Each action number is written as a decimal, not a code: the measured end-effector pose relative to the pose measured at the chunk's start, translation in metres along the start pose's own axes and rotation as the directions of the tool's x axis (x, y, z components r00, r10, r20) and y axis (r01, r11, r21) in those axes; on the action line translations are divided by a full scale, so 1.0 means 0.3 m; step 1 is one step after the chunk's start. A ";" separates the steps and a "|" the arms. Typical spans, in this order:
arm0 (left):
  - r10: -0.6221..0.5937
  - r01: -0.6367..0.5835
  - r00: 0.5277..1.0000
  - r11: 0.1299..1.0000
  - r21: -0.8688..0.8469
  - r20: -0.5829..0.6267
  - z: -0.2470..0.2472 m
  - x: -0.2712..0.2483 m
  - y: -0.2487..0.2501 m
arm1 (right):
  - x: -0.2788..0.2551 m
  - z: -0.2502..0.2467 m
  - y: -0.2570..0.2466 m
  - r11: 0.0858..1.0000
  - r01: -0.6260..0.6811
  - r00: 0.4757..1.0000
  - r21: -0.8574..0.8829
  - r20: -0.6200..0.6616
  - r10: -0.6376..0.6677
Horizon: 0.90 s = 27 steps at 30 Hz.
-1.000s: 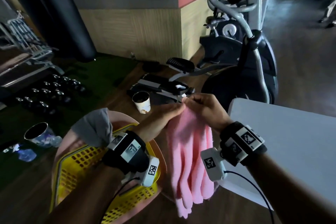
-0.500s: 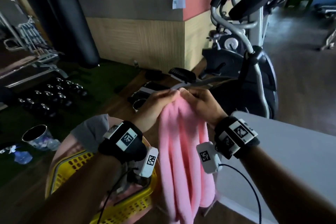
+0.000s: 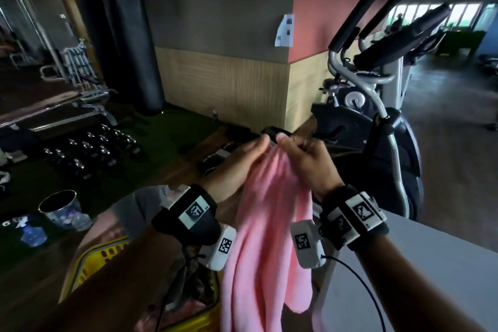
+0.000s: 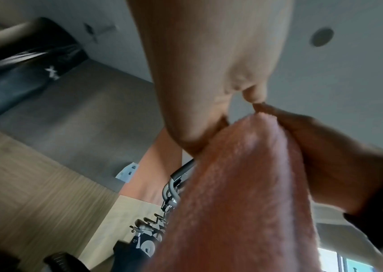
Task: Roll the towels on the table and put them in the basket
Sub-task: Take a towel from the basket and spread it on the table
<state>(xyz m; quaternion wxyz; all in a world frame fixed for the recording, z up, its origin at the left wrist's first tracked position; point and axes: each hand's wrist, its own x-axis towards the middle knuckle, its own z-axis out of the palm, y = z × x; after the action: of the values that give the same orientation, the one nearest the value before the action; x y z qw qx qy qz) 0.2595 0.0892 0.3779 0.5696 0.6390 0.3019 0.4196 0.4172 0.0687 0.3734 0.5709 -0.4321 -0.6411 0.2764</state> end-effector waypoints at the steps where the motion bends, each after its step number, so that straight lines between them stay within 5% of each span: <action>1: -0.011 0.010 0.996 1.000 0.020 0.084 0.016 -0.014 0.003 | 0.017 -0.003 -0.016 1.000 0.017 1.000 0.017 -0.022 -0.016; 3: 0.024 -0.026 0.993 1.000 0.016 0.115 0.004 -0.006 0.011 | 0.020 0.004 -0.013 1.000 0.019 1.000 0.004 0.017 -0.019; 7: 0.005 -0.013 0.997 0.992 -0.122 -0.072 -0.045 0.038 0.015 | -0.037 0.020 0.045 0.996 -0.076 0.980 0.038 0.187 0.068; 11: -0.057 0.065 0.987 0.996 -0.052 0.149 -0.002 -0.010 -0.014 | 0.025 -0.023 0.015 1.000 -0.014 1.000 0.014 -0.009 0.014; 13: -0.045 0.058 0.979 0.997 -0.058 0.199 -0.010 0.002 -0.024 | 0.034 -0.025 0.013 1.000 -0.012 0.999 -0.003 0.045 0.012; 17: 0.001 0.001 1.000 0.962 -0.272 0.008 -0.059 0.044 -0.005 | -0.041 -0.025 0.024 0.996 -0.089 0.965 -0.023 0.245 0.092; 21: -0.069 0.061 0.968 0.997 0.041 0.241 -0.029 0.004 0.011 | -0.001 -0.062 -0.018 0.999 -0.001 0.995 0.052 0.104 -0.004; 27: 0.048 -0.049 0.999 0.995 -0.087 -0.015 -0.072 0.042 0.024 | -0.015 -0.032 0.042 1.000 -0.030 0.964 -0.010 0.263 0.031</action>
<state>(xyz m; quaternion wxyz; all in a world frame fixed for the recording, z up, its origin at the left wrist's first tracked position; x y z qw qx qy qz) 0.2459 0.1091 0.3874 0.5848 0.6178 0.2714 0.4501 0.4295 0.0695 0.3625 0.4750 -0.4030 -0.7053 0.3383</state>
